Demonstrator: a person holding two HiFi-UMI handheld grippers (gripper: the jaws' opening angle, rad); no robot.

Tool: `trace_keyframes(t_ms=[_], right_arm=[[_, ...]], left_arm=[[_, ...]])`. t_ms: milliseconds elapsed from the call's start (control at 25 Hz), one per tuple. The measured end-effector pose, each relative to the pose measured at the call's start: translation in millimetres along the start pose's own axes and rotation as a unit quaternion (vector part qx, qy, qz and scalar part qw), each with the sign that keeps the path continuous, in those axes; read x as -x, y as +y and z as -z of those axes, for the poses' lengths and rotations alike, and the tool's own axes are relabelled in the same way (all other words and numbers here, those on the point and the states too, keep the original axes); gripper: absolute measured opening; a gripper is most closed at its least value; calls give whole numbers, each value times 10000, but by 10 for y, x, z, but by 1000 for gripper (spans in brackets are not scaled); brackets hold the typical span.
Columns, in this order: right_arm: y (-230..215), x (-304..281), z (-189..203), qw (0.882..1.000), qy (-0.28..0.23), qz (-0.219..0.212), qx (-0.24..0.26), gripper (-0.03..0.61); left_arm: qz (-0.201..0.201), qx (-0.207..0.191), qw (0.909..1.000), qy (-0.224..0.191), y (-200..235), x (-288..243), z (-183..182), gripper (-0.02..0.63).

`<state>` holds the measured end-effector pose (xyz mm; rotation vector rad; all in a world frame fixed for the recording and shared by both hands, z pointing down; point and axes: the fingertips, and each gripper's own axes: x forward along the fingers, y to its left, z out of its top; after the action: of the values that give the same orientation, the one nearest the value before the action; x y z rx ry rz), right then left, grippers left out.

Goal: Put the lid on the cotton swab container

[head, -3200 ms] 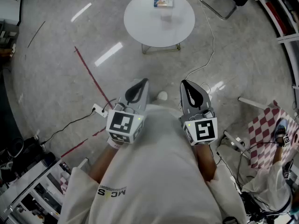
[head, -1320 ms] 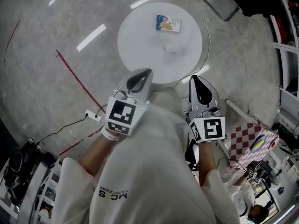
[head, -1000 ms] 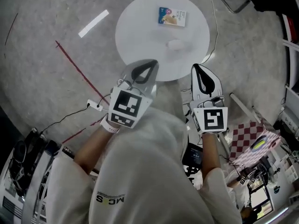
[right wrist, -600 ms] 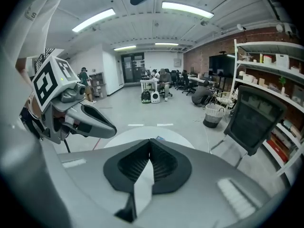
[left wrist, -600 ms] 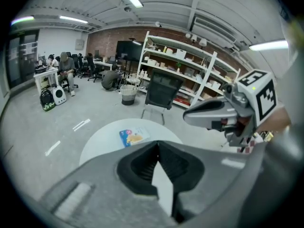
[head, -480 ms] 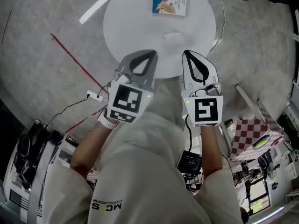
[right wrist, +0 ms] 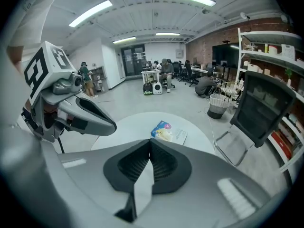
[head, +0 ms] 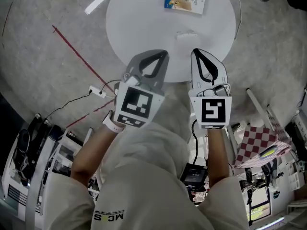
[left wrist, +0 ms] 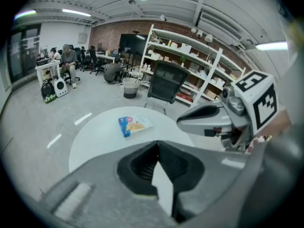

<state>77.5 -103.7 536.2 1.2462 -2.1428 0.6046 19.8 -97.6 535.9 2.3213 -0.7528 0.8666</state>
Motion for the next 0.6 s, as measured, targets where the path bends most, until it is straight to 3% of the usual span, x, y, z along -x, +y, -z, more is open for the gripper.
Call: trace_keyframes(t_ms=[600], right_arm=[[-35, -328, 309, 9993, 375, -23, -21, 0]], left_arm=[[-69, 191, 9998, 64, 105, -193, 244, 0]])
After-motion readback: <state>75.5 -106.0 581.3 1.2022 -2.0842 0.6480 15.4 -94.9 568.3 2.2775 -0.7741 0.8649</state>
